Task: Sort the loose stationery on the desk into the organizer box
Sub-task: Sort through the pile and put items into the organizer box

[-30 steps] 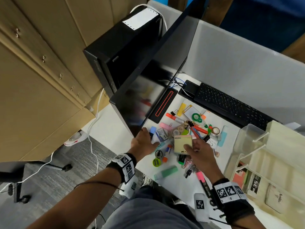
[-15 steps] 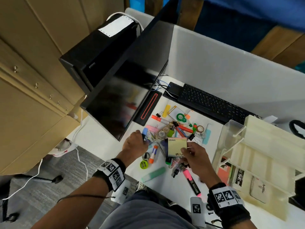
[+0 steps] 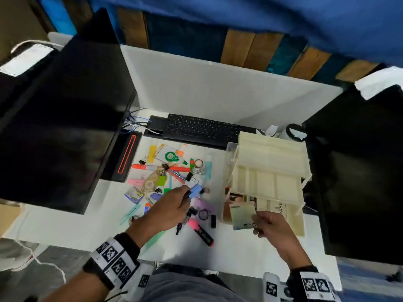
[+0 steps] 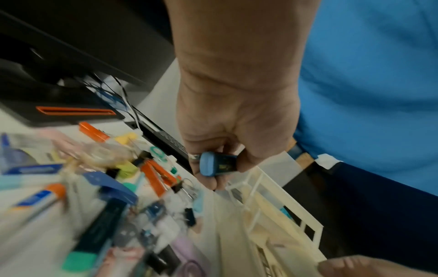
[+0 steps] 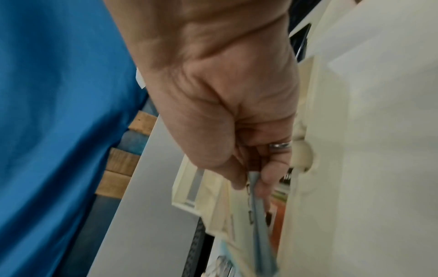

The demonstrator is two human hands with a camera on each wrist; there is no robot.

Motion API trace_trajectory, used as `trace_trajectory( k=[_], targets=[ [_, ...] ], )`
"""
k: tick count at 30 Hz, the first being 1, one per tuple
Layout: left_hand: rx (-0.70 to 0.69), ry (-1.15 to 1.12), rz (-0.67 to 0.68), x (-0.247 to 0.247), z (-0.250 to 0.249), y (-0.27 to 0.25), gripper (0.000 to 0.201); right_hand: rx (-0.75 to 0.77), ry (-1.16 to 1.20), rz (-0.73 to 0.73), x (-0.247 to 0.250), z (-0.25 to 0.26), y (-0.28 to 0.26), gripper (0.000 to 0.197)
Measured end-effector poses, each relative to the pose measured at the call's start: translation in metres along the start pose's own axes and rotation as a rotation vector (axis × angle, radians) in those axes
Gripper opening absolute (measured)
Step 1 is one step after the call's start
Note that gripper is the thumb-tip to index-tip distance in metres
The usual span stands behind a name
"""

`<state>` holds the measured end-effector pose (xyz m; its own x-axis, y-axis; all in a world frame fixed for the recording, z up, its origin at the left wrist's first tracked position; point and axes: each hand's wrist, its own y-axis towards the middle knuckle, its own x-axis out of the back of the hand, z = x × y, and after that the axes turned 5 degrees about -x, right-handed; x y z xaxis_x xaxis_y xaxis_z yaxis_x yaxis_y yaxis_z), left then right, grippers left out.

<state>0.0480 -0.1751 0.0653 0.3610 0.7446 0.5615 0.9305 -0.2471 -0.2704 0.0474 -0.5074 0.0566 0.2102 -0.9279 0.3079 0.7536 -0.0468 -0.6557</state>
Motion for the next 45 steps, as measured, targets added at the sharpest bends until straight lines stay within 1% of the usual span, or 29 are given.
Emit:
trace_trajectory(
  k=[2,4,6,8,9,11,13,15,17,20,22,25,29,31,33,34,35,37,38,40,41,42,44,45],
  targets=[
    [-0.027,0.017,0.0,-0.014,-0.014,0.011,0.01,-0.05,0.011,-0.056,0.014,-0.013,0.009,0.016],
    [-0.038,0.017,-0.011,-0.024,-0.03,0.021,0.011,-0.067,0.004,-0.061,0.017,-0.017,0.021,0.019],
    [-0.02,-0.073,-0.018,-0.031,-0.046,0.029,0.01,-0.081,-0.002,-0.059,0.012,-0.015,0.035,0.021],
    [0.056,-0.221,-0.024,-0.036,-0.061,0.033,0.006,-0.116,0.023,-0.07,0.003,-0.01,0.047,0.029],
    [0.103,-0.301,-0.043,-0.039,-0.068,0.034,0.008,-0.13,0.04,-0.076,-0.002,-0.008,0.053,0.032],
    [0.182,-0.433,-0.09,-0.043,-0.08,0.035,0.012,-0.121,0.008,-0.085,-0.011,-0.005,0.062,0.038],
    [0.235,-0.523,-0.103,-0.044,-0.089,0.034,0.009,-0.118,-0.055,-0.105,-0.02,-0.009,0.071,0.045],
    [0.263,-0.574,-0.092,-0.045,-0.091,0.034,0.009,-0.113,-0.104,-0.121,-0.023,-0.01,0.072,0.044],
    [0.277,-0.624,-0.101,-0.047,-0.089,0.033,0.014,-0.081,-0.151,-0.143,-0.024,-0.012,0.073,0.039],
    [0.277,-0.635,-0.121,-0.051,-0.088,0.031,0.019,-0.034,-0.225,-0.19,-0.023,-0.017,0.079,0.026],
    [0.263,-0.611,-0.135,-0.055,-0.089,0.03,0.019,-0.019,-0.217,-0.21,-0.025,-0.024,0.086,0.019],
    [0.272,-0.537,-0.161,-0.061,-0.089,0.029,0.019,0.018,-0.218,-0.234,-0.028,-0.036,0.099,0.026],
    [0.277,-0.54,-0.146,-0.072,-0.096,0.033,0.021,0.114,-0.242,-0.286,-0.03,-0.028,0.086,0.027],
    [0.259,-0.536,-0.135,-0.078,-0.103,0.037,0.023,0.135,-0.278,-0.264,-0.028,-0.026,0.078,0.03],
    [0.22,-0.518,-0.116,-0.082,-0.116,0.042,0.025,0.174,-0.347,-0.248,-0.017,-0.023,0.067,0.038],
    [0.197,-0.512,-0.11,-0.085,-0.122,0.045,0.025,0.203,-0.332,-0.231,-0.009,-0.021,0.061,0.042],
    [0.178,-0.516,-0.103,-0.089,-0.13,0.048,0.024,0.238,-0.254,-0.196,0.001,-0.017,0.051,0.042],
    [0.144,-0.56,-0.061,-0.101,-0.143,0.053,0.022,0.272,0.018,-0.086,0.022,-0.003,0.026,0.037],
    [0.129,-0.588,-0.026,-0.108,-0.149,0.056,0.021,0.273,0.142,-0.024,0.032,0.004,0.015,0.032],
    [0.106,-0.595,0.053,-0.123,-0.161,0.062,0.02,0.268,0.23,0.022,0.049,0.008,0.005,0.013],
    [0.09,-0.591,0.086,-0.13,-0.166,0.065,0.021,0.267,0.238,0.012,0.056,0.007,0.003,0.011],
    [0.07,-0.599,0.114,-0.136,-0.171,0.068,0.024,0.255,0.242,-0.022,0.062,0.003,0.006,0.014],
    [0.023,-0.577,0.168,-0.146,-0.178,0.072,0.033,0.203,0.276,-0.109,0.073,-0.004,0.013,0.009],
    [0.009,-0.542,0.195,-0.148,-0.181,0.072,0.038,0.188,0.272,-0.165,0.079,-0.006,0.018,0.012]
  ],
)
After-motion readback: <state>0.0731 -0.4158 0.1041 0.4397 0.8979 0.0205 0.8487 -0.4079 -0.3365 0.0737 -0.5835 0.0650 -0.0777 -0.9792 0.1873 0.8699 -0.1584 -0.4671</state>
